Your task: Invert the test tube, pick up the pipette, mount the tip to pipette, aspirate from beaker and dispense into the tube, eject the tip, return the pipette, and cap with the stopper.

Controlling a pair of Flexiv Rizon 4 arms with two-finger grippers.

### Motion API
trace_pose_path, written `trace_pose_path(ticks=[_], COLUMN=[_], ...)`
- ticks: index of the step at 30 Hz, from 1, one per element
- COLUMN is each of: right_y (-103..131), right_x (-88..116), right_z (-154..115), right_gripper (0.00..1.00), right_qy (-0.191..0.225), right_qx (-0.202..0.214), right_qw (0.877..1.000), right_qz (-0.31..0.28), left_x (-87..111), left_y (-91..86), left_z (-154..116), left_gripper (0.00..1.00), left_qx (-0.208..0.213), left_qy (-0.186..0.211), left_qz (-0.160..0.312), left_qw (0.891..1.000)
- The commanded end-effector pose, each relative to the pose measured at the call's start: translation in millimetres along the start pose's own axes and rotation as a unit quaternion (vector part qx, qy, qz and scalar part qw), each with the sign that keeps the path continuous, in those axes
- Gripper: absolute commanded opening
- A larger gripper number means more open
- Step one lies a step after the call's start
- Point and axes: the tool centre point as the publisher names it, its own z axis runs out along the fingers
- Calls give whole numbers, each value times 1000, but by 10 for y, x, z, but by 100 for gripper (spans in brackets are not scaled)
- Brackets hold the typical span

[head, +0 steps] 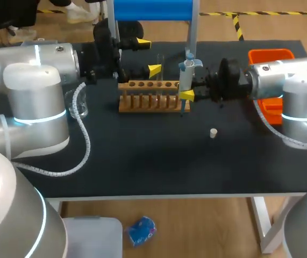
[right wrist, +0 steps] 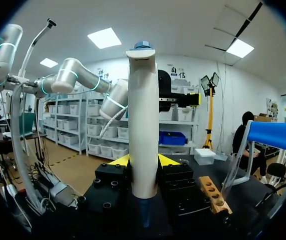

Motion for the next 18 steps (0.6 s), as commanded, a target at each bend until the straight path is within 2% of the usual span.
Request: trace_pose_path(ticks=[1,18], right_y=[-100,0], right_x=[-113,-307], right_z=[96,304], right_gripper=[0,0], right_qy=[4,14], right_qx=[-11,-15], right_qw=[1000,1000], right_qz=[-3,-13], left_x=[-19,78], left_y=[57,249], left_z=[28,125], left_gripper=[100,100], left_qx=[0,17], left_qy=[9,12], left_qz=[-2,-12], left_qw=[1000,1000])
